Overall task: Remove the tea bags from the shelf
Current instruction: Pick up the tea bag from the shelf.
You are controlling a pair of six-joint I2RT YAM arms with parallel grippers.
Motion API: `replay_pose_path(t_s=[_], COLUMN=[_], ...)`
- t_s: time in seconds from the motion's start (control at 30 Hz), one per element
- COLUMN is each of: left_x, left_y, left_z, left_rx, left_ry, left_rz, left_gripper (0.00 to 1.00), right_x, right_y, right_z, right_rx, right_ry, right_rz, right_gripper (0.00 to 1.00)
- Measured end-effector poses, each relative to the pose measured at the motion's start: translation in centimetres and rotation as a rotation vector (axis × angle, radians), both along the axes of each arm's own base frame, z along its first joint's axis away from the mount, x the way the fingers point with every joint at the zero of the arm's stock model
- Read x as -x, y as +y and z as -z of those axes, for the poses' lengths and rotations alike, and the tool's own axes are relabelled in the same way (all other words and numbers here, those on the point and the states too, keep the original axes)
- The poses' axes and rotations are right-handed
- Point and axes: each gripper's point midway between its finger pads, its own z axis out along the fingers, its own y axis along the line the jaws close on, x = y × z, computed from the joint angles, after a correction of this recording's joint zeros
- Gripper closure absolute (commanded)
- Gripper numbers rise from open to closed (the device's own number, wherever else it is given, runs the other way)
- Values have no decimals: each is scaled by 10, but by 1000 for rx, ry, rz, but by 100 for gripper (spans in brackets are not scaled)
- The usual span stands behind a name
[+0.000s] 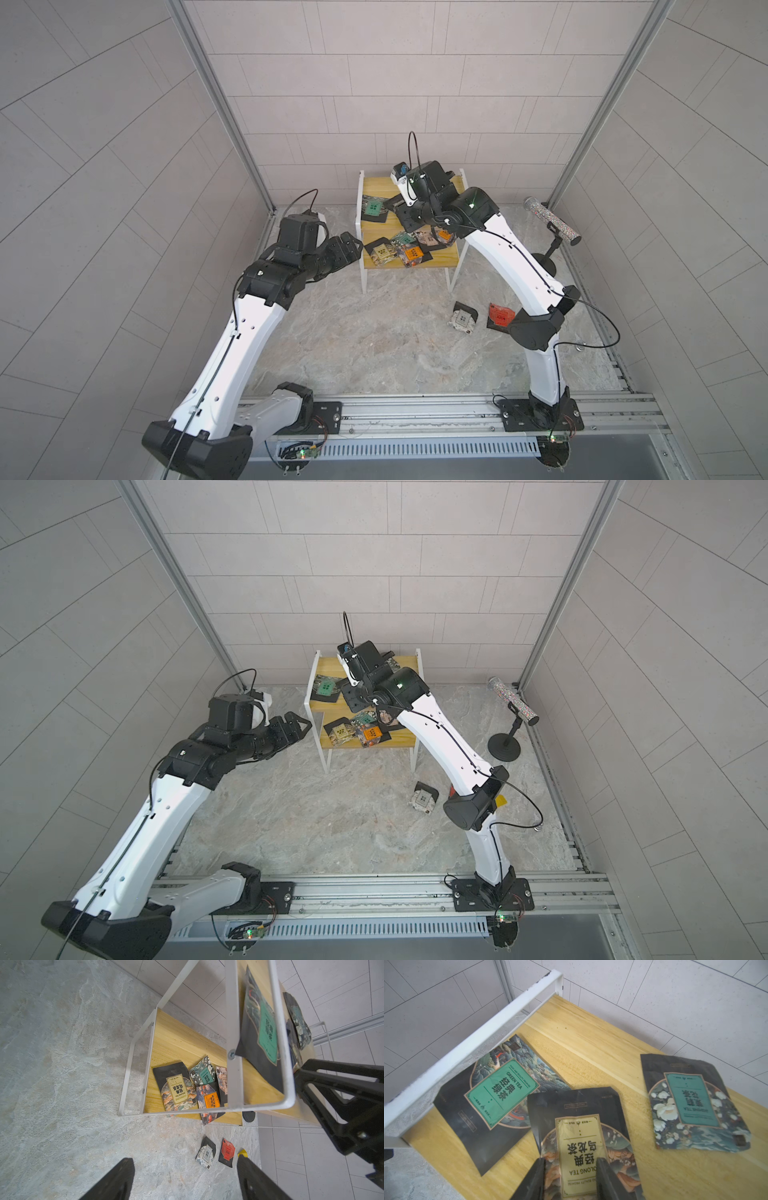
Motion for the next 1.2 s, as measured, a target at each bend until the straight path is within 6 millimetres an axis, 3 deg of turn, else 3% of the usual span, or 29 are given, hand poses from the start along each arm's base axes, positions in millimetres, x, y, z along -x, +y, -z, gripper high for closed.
replay_pose_path(t_s=[0.53,0.73,1.07,1.2], left_x=[2,3,3,5], left_y=[-2,-2,-2,-1], left_z=[6,3,5,4], left_rx=[11,14,28,35], left_ry=[16,7,10,6], left_rz=[6,7,-3,-8], left_gripper=[15,15,15,15], right_x=[8,14,27,39], right_y=[0,-3,-9,-7], right_z=[1,0,-2,-11], right_rx=[-32,-14,28,43], right_ry=[23,26,30,6], right_rz=[-26,-30,-38,-54], right_gripper=[94,100,100,100])
